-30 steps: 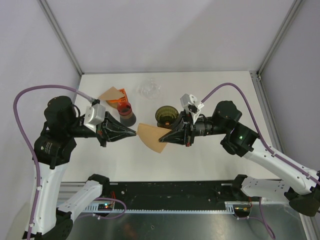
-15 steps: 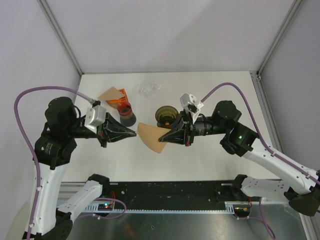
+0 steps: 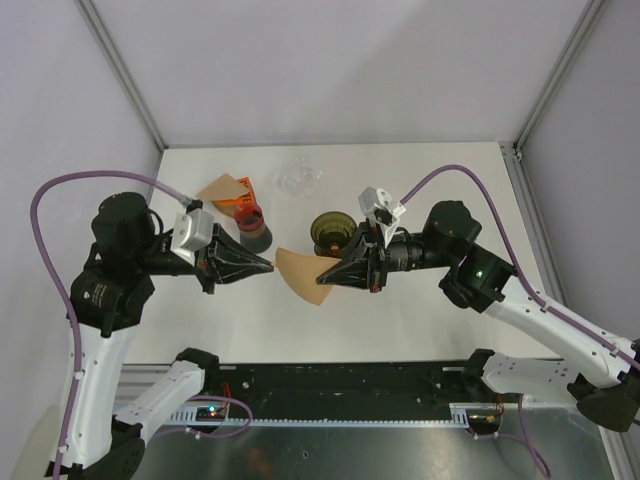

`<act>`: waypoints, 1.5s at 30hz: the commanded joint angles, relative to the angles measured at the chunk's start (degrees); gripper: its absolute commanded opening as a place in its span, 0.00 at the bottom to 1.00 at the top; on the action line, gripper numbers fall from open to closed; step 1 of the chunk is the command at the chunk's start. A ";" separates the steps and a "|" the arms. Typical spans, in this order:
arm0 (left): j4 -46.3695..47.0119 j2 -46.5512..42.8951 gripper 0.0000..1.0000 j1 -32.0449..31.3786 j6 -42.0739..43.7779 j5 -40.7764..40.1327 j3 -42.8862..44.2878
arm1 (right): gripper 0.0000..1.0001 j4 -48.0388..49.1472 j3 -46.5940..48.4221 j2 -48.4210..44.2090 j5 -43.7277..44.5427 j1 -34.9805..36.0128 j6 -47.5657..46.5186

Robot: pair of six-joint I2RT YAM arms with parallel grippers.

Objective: Place the coffee filter in the dripper
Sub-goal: Place the coffee filter in the coffee dripper.

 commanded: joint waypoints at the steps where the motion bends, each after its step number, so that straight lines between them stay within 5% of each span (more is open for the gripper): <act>1: 0.15 0.65 0.05 -0.41 0.15 -0.70 1.75 | 0.00 2.35 1.93 -0.05 -1.06 0.08 0.10; 14: 0.18 0.72 0.20 -0.50 -0.12 0.27 2.07 | 0.00 2.65 1.93 -0.21 -1.37 0.11 0.17; 22: 0.17 0.70 0.01 -0.50 0.01 0.71 2.03 | 0.00 2.81 1.94 -0.37 -1.50 -0.04 0.17; 45: 0.57 1.04 0.00 -1.02 -0.57 1.34 2.33 | 0.00 2.77 1.93 0.23 -3.07 0.29 0.44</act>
